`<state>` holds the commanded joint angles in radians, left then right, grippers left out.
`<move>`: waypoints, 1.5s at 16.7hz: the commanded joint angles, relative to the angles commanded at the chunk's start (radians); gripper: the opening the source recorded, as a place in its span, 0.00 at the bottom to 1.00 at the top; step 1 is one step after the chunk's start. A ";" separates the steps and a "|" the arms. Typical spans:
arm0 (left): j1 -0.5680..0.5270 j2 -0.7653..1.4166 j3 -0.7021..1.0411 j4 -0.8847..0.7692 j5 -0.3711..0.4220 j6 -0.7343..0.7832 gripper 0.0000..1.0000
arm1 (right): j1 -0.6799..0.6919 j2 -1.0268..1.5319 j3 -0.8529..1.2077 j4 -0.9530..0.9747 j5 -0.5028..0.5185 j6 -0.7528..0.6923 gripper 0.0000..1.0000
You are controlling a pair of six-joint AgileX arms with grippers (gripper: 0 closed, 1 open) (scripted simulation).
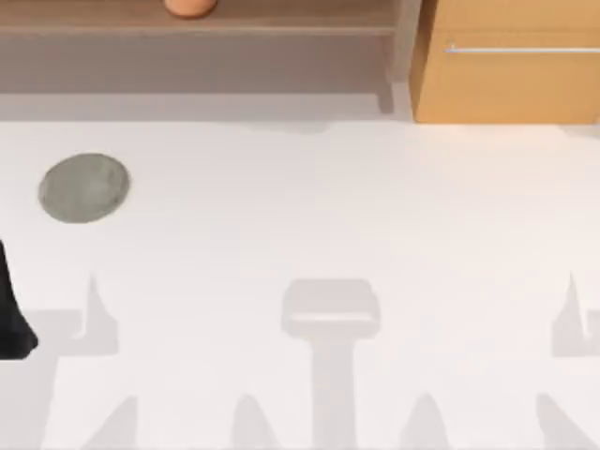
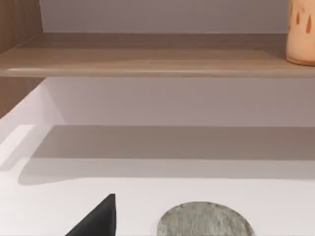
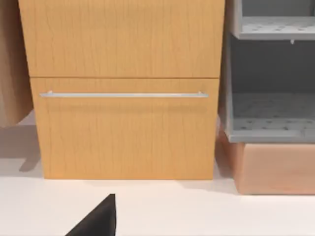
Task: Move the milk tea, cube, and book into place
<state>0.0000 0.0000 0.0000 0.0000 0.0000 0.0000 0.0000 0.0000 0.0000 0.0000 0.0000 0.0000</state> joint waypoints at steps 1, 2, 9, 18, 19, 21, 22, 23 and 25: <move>0.000 0.000 0.000 0.000 0.000 0.000 1.00 | 0.000 0.000 0.000 0.000 0.000 0.000 1.00; 0.000 0.000 0.000 0.000 0.000 0.000 1.00 | 0.000 0.000 0.000 0.000 0.000 0.000 1.00; -0.082 0.297 0.212 0.167 -0.073 0.001 1.00 | 0.000 0.000 0.000 0.000 0.000 0.000 1.00; -0.276 1.262 0.718 0.564 -0.245 0.004 1.00 | 0.000 0.000 0.000 0.000 0.000 0.000 1.00; -0.297 1.368 0.771 0.605 -0.263 0.004 1.00 | 0.000 0.000 0.000 0.000 0.000 0.000 1.00; -0.335 1.556 0.868 0.681 -0.296 0.005 1.00 | 0.000 0.000 0.000 0.000 0.000 0.000 1.00; -0.351 1.635 0.911 0.715 -0.311 0.005 1.00 | 0.000 0.000 0.000 0.000 0.000 0.000 1.00; -0.366 1.703 0.949 0.745 -0.324 0.005 1.00 | 0.000 0.000 0.000 0.000 0.000 0.000 1.00; -0.390 1.808 1.012 0.794 -0.345 0.005 1.00 | 0.000 0.000 0.000 0.000 0.000 0.000 1.00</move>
<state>-0.3904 1.8077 1.0116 0.7941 -0.3450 0.0055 0.0000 0.0000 0.0000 0.0000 0.0000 0.0000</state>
